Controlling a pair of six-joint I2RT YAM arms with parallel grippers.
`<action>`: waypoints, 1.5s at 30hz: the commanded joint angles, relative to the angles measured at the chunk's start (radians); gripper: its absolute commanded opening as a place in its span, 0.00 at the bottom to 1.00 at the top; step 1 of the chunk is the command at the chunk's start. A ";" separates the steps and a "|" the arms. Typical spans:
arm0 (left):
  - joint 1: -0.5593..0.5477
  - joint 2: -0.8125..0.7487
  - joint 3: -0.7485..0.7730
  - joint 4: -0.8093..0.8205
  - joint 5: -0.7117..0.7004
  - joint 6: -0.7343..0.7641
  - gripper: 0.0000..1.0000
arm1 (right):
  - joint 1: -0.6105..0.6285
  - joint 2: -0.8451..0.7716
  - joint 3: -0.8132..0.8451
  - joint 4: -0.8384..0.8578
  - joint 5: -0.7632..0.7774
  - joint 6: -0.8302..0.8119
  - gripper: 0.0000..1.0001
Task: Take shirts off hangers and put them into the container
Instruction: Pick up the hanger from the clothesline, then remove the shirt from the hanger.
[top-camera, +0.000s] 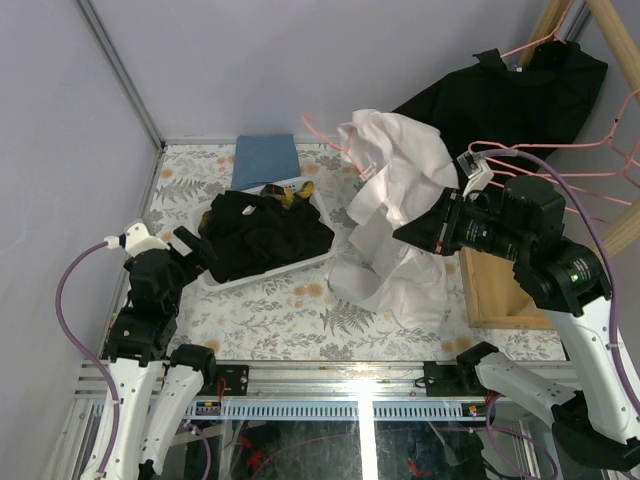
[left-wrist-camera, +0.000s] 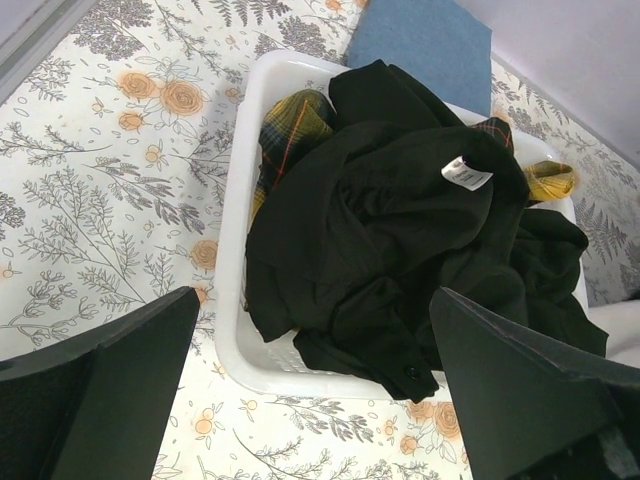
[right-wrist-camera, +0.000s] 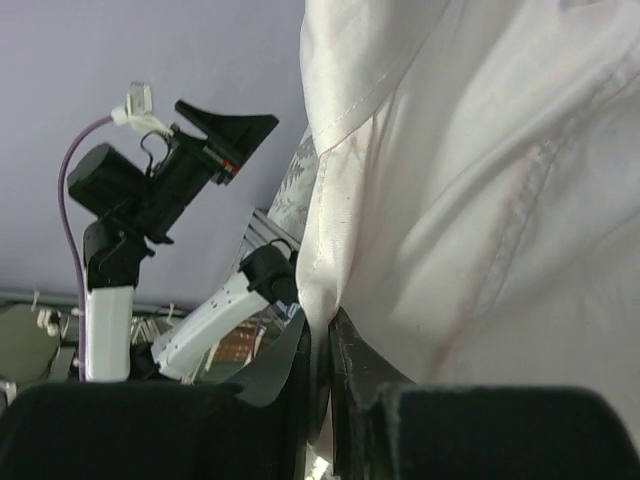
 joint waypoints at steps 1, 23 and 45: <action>0.005 -0.005 -0.012 0.075 0.048 0.029 1.00 | 0.011 -0.008 0.047 0.104 -0.232 -0.116 0.00; 0.005 -0.093 -0.190 1.081 1.026 -0.258 1.00 | 0.011 -0.084 -0.295 0.215 -0.245 -0.149 0.00; -0.491 0.205 -0.211 1.146 0.424 -0.025 0.82 | 0.011 -0.087 -0.360 0.245 -0.268 -0.146 0.00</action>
